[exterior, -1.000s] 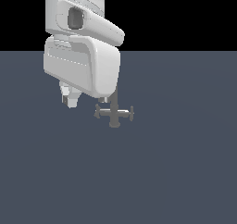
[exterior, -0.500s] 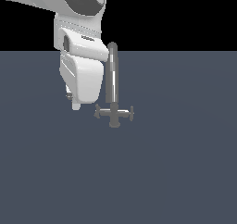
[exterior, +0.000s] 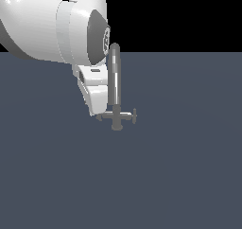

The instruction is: Turn on the faucet by rotating a designated handle.

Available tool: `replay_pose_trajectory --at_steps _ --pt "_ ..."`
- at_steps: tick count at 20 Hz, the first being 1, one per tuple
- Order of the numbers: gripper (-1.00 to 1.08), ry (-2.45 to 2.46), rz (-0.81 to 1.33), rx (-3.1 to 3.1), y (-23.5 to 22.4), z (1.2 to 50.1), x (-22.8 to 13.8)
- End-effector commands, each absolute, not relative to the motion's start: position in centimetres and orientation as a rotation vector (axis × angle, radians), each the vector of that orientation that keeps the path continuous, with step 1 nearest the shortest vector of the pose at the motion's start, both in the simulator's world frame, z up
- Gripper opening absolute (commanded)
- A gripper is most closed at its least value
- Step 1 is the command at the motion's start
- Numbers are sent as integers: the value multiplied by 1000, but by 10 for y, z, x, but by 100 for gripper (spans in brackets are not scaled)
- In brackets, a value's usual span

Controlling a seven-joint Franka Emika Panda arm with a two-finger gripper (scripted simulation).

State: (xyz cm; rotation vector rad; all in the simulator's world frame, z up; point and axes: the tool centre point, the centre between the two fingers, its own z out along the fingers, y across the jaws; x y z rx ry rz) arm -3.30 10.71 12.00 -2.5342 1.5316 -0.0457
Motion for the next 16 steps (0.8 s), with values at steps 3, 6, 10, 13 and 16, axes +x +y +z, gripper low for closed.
replay_pose_trajectory --at_steps 3,6,10,13,16 --pt "8 1295 -252 -2681 101 100 11" --pt "53 1135 -183 -2855 104 42 -38" --pt "-27 1174 -281 -2883 22 35 -15" --pt "-75 957 -509 -2890 21 61 46" --pt "-73 991 -580 -2856 15 58 62"
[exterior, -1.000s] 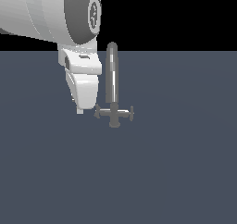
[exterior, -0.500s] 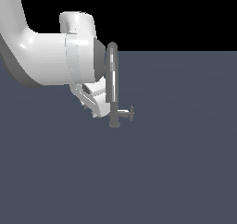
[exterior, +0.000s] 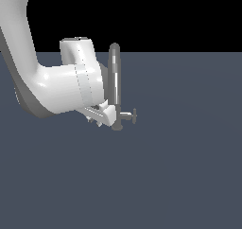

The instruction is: Turn on the faucet by rotating a designated handle.

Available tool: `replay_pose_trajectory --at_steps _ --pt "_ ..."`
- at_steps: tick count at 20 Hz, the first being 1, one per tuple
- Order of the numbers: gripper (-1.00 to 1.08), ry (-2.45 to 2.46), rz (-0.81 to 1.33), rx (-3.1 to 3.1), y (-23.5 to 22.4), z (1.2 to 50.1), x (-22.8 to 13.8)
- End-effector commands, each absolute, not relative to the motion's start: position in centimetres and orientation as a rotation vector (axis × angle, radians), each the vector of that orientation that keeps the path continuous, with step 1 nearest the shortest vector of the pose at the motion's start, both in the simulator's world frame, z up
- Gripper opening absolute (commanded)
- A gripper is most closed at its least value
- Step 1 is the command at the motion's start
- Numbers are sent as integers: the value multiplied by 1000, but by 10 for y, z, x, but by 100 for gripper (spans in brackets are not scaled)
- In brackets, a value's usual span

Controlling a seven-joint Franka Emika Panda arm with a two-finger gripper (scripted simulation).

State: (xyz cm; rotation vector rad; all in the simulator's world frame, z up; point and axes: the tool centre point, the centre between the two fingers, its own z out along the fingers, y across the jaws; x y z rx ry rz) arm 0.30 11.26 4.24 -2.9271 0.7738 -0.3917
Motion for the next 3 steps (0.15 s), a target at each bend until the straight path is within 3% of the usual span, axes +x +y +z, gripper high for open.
replay_pose_trajectory --at_steps 1,2,3 --pt "-73 1015 -585 -2842 4 61 60" --pt "70 876 -578 -2906 -13 52 57" --pt "70 797 -573 -2938 20 45 53"
